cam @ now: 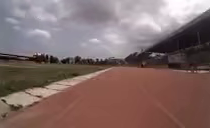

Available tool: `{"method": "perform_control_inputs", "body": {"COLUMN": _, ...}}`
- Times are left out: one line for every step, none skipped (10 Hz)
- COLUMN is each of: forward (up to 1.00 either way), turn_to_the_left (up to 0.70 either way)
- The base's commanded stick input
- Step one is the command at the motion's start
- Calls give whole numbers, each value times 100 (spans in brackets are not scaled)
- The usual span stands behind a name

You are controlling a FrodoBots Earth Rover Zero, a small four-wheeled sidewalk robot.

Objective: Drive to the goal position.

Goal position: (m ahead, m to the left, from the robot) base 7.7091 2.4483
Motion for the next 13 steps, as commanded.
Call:
{"method": "perform_control_inputs", "body": {"forward": 45, "turn_to_the_left": -27}}
{"method": "perform_control_inputs", "body": {"forward": 45, "turn_to_the_left": -27}}
{"method": "perform_control_inputs", "body": {"forward": 45, "turn_to_the_left": -27}}
{"method": "perform_control_inputs", "body": {"forward": 45, "turn_to_the_left": -27}}
{"method": "perform_control_inputs", "body": {"forward": 45, "turn_to_the_left": -27}}
{"method": "perform_control_inputs", "body": {"forward": 45, "turn_to_the_left": -27}}
{"method": "perform_control_inputs", "body": {"forward": 45, "turn_to_the_left": -27}}
{"method": "perform_control_inputs", "body": {"forward": 45, "turn_to_the_left": -27}}
{"method": "perform_control_inputs", "body": {"forward": 45, "turn_to_the_left": -27}}
{"method": "perform_control_inputs", "body": {"forward": 45, "turn_to_the_left": -27}}
{"method": "perform_control_inputs", "body": {"forward": 45, "turn_to_the_left": -27}}
{"method": "perform_control_inputs", "body": {"forward": 45, "turn_to_the_left": -27}}
{"method": "perform_control_inputs", "body": {"forward": 45, "turn_to_the_left": -27}}
